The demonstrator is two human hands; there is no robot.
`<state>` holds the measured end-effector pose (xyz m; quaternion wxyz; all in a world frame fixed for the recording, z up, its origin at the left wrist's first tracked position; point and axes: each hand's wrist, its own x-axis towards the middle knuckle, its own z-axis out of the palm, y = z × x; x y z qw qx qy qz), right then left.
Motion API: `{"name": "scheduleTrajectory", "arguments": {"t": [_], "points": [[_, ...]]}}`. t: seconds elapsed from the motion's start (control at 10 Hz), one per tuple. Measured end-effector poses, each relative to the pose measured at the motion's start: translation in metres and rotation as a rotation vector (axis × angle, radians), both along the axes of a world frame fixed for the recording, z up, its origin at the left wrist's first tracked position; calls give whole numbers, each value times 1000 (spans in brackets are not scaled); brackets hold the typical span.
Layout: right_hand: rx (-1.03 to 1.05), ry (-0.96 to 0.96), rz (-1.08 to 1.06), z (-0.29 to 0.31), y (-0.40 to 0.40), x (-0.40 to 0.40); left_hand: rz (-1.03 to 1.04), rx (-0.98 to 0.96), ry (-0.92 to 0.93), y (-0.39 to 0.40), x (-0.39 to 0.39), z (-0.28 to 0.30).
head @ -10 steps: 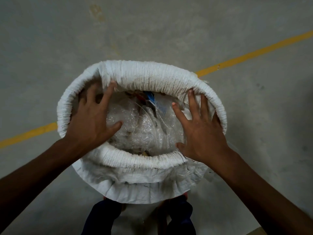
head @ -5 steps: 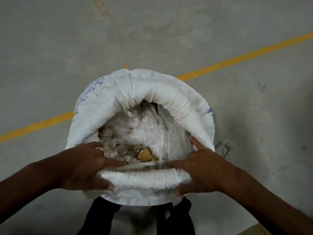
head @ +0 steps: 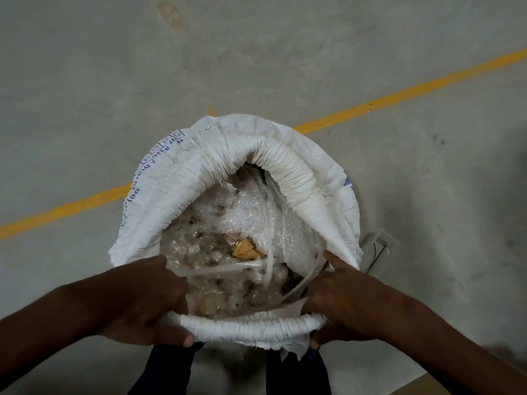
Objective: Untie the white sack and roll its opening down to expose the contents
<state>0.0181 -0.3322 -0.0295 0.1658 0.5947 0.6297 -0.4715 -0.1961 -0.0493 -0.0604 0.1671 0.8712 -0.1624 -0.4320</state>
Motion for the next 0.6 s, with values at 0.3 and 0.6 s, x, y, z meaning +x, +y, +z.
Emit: {"name": "scheduleTrajectory", "arguments": {"t": [0.3,0.6], "points": [[437,-251,-152,-26,-4,-1,302,27,-583,-23,-9,-11],[514,-287,-531,-5,24,5,519,190,-616,-32,21,27]]}}
